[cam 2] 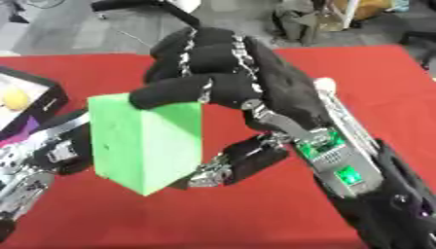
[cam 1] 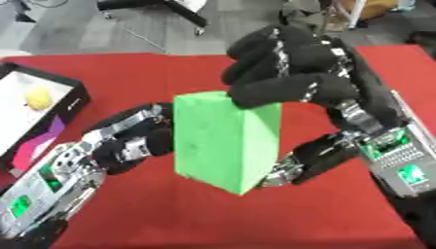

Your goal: Pick up the objects with one hand, pass them to the other hand, and then place them into the box on the other side of the table.

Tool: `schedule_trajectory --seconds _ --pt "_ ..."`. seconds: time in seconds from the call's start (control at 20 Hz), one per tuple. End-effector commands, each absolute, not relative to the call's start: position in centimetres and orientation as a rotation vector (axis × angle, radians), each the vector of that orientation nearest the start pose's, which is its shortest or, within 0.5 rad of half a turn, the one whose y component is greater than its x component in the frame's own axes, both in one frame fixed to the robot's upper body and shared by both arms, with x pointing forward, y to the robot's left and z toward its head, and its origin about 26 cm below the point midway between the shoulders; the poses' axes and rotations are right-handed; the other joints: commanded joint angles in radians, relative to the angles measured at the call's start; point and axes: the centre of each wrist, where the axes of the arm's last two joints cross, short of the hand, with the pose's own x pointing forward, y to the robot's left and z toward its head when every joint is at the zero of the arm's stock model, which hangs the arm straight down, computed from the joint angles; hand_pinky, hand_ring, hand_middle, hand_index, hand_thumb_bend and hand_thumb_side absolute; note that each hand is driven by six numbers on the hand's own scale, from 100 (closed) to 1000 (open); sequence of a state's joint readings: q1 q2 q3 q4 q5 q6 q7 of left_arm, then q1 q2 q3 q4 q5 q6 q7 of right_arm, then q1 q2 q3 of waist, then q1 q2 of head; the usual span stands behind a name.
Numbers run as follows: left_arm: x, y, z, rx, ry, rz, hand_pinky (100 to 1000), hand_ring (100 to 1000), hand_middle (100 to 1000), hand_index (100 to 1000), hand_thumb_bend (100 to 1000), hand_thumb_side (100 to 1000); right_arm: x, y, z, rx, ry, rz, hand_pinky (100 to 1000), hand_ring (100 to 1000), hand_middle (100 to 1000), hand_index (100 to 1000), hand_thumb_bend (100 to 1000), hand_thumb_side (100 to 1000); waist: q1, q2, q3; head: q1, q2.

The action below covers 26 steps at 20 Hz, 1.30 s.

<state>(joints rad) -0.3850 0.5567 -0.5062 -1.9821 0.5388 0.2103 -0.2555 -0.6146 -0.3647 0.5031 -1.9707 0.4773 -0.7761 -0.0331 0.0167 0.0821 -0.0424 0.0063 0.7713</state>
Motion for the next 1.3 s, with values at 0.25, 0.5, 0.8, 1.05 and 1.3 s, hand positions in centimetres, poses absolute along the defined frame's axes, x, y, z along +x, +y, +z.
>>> schedule_trajectory --seconds 0.25,0.5,0.8,1.05,1.3 --pt "28.2 18.5 17.5 -0.751 -1.653 -0.955 932 737 599 684 684 670 29.8 -12.2 22.2 -0.192 2.559 -1.235 731 639 469 777 259 217 0.003 -0.006 0.001 -0.017 -0.001" --pt "28.2 17.9 17.6 -0.818 -1.647 -1.005 925 713 573 676 673 673 30.3 -11.9 21.7 -0.21 2.539 -1.263 729 635 468 776 251 218 0.006 -0.003 0.005 -0.026 -0.001" --pt "28.0 17.3 17.6 -0.891 -1.608 -1.078 924 712 573 677 669 685 30.7 -11.7 21.6 -0.208 2.517 -1.273 722 633 468 777 254 215 0.009 -0.001 0.009 -0.035 -0.001" --pt "27.9 16.6 17.7 -0.926 -1.566 -1.133 926 718 585 677 669 694 30.8 -11.3 21.5 -0.214 2.507 -1.273 720 631 468 777 251 215 0.01 -0.001 0.01 -0.038 -0.001" --pt "27.8 15.7 17.9 -0.954 -1.528 -1.186 925 718 586 675 664 690 31.1 -10.9 21.2 -0.221 2.491 -1.281 715 629 468 777 253 213 0.01 -0.002 0.009 -0.038 -0.001"
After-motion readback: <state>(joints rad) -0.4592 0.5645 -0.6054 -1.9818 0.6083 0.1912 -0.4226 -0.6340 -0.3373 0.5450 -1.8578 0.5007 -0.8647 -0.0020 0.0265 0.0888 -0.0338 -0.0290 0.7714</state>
